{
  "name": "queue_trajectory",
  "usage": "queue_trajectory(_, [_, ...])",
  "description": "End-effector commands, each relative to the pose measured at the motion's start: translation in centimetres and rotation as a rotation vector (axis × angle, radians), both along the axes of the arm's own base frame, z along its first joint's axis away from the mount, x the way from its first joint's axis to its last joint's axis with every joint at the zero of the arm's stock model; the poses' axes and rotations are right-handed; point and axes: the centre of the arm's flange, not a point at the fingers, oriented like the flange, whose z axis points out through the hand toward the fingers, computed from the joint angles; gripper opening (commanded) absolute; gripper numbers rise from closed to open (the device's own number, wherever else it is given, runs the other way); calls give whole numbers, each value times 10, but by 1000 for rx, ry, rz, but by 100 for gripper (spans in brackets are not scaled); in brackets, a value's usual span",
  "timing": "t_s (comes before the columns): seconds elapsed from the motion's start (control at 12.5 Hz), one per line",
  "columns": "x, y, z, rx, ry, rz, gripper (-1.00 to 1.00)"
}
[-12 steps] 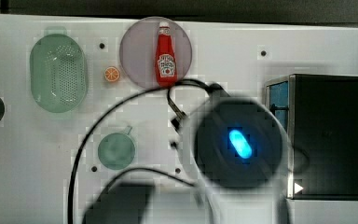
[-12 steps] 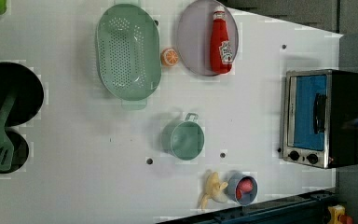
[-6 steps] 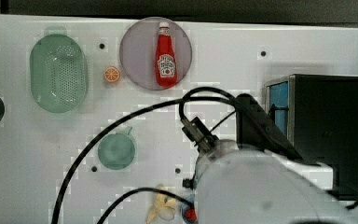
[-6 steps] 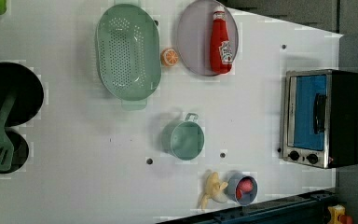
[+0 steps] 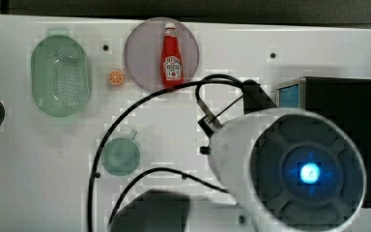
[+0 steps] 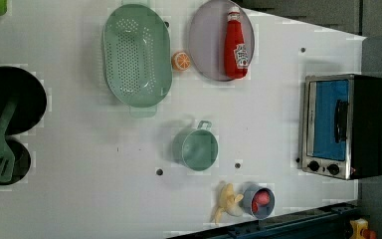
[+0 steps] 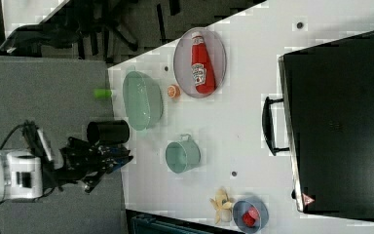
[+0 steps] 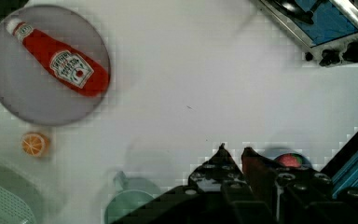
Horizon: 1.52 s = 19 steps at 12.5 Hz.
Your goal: Flap open oven.
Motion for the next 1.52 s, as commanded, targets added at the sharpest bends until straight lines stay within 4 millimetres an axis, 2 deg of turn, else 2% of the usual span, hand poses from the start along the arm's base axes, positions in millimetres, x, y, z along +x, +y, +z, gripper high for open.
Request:
queue_trajectory(0.08, [-20, -55, 8, 36, -18, 151, -65])
queue_trajectory(0.48, [-24, -135, -34, 80, -11, 482, -65])
queue_trajectory(0.64, [-20, -163, -59, 58, -13, 601, -65])
queue_trajectory(0.88, [-9, -191, -104, -13, -12, 781, -65])
queue_trajectory(1.12, [2, -208, -151, -77, -34, 812, -65])
queue_trajectory(1.36, [4, -209, -201, -102, -24, 816, -65])
queue_trajectory(1.52, [5, -207, -227, -134, -28, 829, -65])
